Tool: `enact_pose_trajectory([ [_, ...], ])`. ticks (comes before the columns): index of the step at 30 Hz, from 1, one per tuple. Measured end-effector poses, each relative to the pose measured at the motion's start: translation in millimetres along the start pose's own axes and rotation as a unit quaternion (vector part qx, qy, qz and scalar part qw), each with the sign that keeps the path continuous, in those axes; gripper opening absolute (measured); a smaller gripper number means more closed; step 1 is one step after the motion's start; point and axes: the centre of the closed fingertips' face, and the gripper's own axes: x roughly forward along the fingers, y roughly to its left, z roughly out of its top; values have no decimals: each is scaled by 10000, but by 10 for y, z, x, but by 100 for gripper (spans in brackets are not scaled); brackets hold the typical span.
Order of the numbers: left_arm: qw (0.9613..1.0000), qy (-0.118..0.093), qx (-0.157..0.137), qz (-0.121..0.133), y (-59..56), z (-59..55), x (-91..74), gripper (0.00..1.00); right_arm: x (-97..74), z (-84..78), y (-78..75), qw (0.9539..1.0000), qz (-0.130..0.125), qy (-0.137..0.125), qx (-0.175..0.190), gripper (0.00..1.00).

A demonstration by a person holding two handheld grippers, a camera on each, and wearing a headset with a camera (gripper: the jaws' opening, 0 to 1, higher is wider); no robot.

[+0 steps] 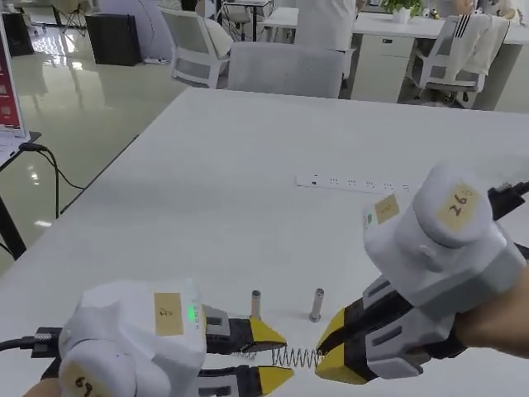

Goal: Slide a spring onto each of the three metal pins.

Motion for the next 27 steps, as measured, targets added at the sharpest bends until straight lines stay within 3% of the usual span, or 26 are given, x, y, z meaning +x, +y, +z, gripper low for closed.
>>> enact_pose_trajectory([
  [4,10000,-15,-47,50,19,4,1,4,-75,83,-13,9999,-87,-137,-31,7],
  [9,9999,-12,-147,77,29,-3,6,3,-162,274,-21,9982,-143,-578,10,7],
  [15,9990,-138,-395,181,93,33,-2,3,-193,433,-31,9956,-229,-901,-57,7],
  [19,9958,-382,-795,250,141,106,-40,3,-236,575,-53,9912,-280,-1293,-12,7],
  [24,9877,-742,-1347,289,220,232,-75,3,-289,735,-96,9840,-408,-1732,-2,7],
  [27,9859,-816,-1422,327,252,262,-90,3,-310,798,-114,9803,-487,-1913,-22,7],
])
